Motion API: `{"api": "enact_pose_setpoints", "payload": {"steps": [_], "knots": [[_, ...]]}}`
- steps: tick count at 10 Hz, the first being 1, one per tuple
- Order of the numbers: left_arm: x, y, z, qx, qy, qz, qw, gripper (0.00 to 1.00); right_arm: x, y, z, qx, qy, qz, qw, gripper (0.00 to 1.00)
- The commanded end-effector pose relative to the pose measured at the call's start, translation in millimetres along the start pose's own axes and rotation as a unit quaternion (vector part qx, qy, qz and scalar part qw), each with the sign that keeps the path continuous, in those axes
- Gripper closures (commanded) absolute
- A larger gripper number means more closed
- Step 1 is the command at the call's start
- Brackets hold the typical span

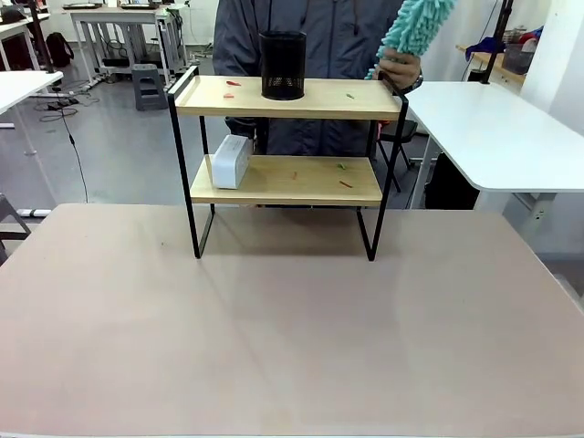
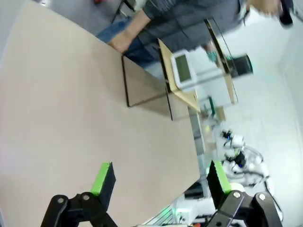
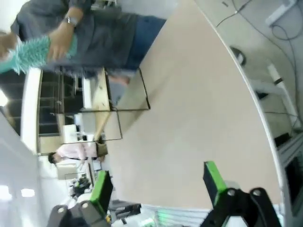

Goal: Clean the shelf.
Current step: Pick up the Duster from the human.

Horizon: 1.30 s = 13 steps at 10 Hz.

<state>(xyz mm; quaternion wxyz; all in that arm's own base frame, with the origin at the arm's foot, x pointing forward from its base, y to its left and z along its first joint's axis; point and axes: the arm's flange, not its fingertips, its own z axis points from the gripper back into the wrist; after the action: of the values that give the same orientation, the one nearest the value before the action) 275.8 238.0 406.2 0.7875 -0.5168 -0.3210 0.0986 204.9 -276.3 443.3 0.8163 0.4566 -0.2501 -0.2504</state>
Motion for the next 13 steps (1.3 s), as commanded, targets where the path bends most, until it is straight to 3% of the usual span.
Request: {"api": "enact_pose_setpoints", "payload": {"steps": [1, 8, 9, 11, 12, 13], "knots": [[2.0, -34.2, 1.4, 0.001, 0.026, -0.041, 0.999, 0.00, -14.3, 55.5, 0.9, 0.002, 0.039, 0.083, 0.996, 0.00], [2.0, -34.2, 1.4, 0.001, 0.026, -0.041, 0.999, 0.00, -15.8, 59.4, 1.3, -0.013, 0.045, 0.073, 0.996, 0.00], [2.0, -34.2, 1.4, 0.001, 0.026, -0.041, 0.999, 0.00, 13.5, 84.2, -17.0, 0.028, 0.039, 0.020, 0.999, 0.00], [2.0, -34.2, 1.4, 0.001, 0.026, -0.041, 0.999, 0.00, 71.2, 138.2, -43.7, 0.031, 0.020, -0.051, 0.998, 0.00], [2.0, -34.2, 1.4, 0.001, 0.026, -0.041, 0.999, 0.00, 95.3, 156.4, -65.7, 0.041, 0.038, -0.093, 0.994, 0.00], [2.0, -34.2, 1.4, 0.001, 0.026, -0.041, 0.999, 0.00, 115.4, 167.3, -99.3, 0.006, 0.049, -0.128, 0.991, 0.00]]}}
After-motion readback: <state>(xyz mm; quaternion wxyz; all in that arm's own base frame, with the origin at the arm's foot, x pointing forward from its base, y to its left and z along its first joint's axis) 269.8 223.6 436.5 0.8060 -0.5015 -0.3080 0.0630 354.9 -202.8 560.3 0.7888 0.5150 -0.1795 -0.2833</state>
